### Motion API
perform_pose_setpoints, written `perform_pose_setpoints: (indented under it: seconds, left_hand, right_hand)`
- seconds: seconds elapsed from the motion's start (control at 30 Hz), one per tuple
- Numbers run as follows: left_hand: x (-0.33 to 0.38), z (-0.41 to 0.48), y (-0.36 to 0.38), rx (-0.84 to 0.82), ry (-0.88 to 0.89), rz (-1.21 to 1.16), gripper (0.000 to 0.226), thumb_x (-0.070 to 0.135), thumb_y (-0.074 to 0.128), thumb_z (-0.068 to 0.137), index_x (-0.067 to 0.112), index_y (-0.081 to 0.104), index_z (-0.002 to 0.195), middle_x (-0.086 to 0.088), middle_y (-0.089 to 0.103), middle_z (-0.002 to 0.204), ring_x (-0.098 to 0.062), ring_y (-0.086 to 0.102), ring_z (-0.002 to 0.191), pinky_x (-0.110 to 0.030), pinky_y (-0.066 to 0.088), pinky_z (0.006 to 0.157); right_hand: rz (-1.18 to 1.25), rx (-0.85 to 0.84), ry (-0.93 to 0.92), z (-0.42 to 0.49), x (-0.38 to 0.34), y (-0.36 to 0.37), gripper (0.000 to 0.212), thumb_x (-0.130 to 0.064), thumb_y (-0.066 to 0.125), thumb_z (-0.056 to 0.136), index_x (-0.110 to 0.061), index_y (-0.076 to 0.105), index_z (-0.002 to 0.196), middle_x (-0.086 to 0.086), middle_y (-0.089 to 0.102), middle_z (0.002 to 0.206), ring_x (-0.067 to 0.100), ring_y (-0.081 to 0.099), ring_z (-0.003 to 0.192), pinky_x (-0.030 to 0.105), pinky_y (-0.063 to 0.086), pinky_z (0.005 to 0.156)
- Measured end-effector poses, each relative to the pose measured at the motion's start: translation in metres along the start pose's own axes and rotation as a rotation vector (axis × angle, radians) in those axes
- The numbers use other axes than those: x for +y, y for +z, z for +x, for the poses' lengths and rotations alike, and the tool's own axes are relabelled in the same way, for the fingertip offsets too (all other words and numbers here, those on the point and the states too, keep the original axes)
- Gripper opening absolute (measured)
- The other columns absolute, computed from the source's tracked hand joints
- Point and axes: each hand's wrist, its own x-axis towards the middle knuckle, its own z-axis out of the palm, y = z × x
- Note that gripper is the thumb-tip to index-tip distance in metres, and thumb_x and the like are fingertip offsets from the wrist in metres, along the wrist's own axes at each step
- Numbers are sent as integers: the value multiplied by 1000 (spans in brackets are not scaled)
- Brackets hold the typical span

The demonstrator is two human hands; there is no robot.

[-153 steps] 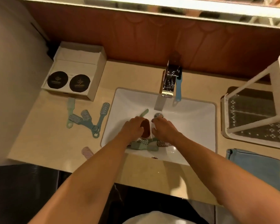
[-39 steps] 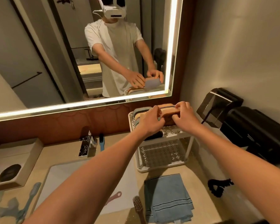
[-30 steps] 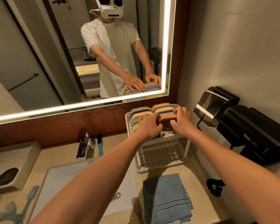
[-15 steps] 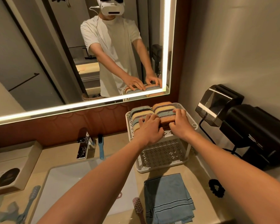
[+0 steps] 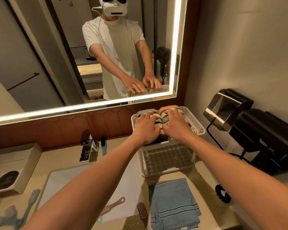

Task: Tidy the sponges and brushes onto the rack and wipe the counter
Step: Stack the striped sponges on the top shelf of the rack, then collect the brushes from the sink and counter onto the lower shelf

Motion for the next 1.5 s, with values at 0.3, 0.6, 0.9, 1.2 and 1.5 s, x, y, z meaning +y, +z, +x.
perform_pose_setpoints:
  seconds: [0.3,0.6,0.9,1.2,1.5]
  left_hand:
    - [-69,-36,-28,40,-91,37,53,36,46,100,20,42,150,-6,33,160,-27,24,148,-49,21,118]
    - [-149,-84,-51,122,-173,72,55,33,49,99,17,41,151,-6,32,162,-25,23,151,-47,19,122]
    - [-223,-164,-53,109,-341,100,55,31,50,99,18,41,151,-3,31,163,-23,21,152,-44,17,120]
    - [-300,-244,-66,40,-479,103,55,31,47,99,18,38,152,-3,29,163,-23,22,150,-43,19,120]
    - [-366,-304,-55,21,-567,71,55,30,47,100,21,36,153,-1,26,165,-21,22,151,-44,16,122]
  right_hand:
    - [12,-49,-129,7,-69,33,54,-28,55,94,-12,42,144,10,43,147,27,40,136,45,37,113]
    - [-109,-75,-362,7,-137,75,55,-26,53,97,-13,40,149,8,37,155,24,26,148,41,18,124]
    - [-105,-217,-513,-1,-211,142,57,-22,53,96,-8,40,150,11,37,157,25,27,148,37,16,123]
    - [-52,-323,-615,-17,-291,217,55,-19,52,94,-4,43,146,14,40,153,29,32,143,36,19,120]
    - [-55,-466,-648,-35,-352,294,58,-23,51,94,-7,41,149,14,37,155,30,34,142,41,26,118]
